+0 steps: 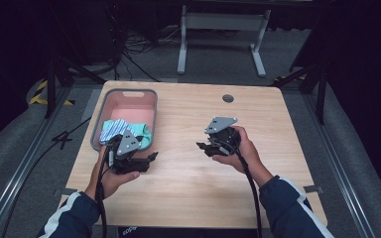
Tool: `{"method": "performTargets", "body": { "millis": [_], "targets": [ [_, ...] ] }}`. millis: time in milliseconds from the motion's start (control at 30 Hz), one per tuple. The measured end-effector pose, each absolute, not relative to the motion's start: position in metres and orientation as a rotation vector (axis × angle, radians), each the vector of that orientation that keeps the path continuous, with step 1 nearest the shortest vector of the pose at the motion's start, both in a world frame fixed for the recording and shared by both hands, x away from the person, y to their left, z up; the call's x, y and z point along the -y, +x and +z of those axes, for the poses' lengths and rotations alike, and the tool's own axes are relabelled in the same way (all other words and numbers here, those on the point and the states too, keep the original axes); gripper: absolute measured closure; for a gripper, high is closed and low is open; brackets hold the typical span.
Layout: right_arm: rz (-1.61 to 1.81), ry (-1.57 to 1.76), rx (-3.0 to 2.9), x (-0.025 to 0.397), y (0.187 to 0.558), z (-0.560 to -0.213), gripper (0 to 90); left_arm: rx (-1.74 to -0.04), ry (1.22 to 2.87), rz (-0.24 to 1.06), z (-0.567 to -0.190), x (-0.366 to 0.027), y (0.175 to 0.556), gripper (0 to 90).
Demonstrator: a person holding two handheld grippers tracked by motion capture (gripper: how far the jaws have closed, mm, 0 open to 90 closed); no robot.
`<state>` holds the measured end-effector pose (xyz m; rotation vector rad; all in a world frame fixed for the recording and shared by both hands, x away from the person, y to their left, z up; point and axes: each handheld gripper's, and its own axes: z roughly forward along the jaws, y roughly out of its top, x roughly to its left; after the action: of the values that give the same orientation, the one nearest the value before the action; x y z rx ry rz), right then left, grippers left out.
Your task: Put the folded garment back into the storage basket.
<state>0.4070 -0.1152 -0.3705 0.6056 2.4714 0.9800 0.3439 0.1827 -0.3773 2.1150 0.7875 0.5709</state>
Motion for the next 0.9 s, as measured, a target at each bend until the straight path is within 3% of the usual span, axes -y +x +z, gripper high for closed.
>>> {"method": "performTargets", "body": {
  "millis": [900],
  "targets": [
    [0.933, 0.686, -2.439, 0.182, 0.372, -0.41, 38.5, -0.609, 2.315, 0.487, -0.419, -0.133, 0.329, 25.5]
  ]
}}
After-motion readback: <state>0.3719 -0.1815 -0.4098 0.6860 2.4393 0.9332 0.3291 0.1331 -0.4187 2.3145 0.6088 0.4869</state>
